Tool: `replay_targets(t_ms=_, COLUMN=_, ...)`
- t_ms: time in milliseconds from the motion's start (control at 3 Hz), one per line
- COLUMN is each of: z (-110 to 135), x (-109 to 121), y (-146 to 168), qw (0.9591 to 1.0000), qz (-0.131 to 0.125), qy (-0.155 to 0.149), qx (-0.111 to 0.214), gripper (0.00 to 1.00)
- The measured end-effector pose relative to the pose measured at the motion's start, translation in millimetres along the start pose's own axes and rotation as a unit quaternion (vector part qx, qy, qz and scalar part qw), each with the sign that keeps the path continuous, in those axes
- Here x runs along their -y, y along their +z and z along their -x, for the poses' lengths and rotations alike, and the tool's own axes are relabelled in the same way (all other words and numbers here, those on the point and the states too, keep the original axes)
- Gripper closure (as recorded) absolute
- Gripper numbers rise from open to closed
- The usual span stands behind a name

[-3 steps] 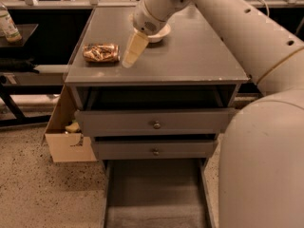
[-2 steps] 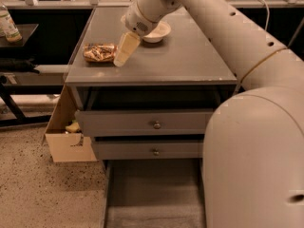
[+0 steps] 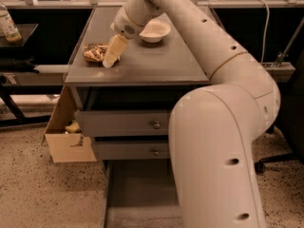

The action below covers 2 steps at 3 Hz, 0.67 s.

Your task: Place orange can into bottom drawer

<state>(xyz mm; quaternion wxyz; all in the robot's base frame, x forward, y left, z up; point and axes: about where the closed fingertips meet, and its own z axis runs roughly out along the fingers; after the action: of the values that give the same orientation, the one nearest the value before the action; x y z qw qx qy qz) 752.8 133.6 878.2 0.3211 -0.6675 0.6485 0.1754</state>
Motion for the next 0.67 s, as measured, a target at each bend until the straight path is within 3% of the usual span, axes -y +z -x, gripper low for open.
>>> replay_targets(t_ms=333, z=0.9, x=3.4, y=17.3, qw=0.9999, qz=0.016, qy=0.006, qx=-0.003, gripper=0.0)
replay_targets(t_ms=667, z=-2.2, x=3.9, y=34.4, qw=0.9994, qz=0.031, qy=0.014, qx=-0.01, gripper=0.19)
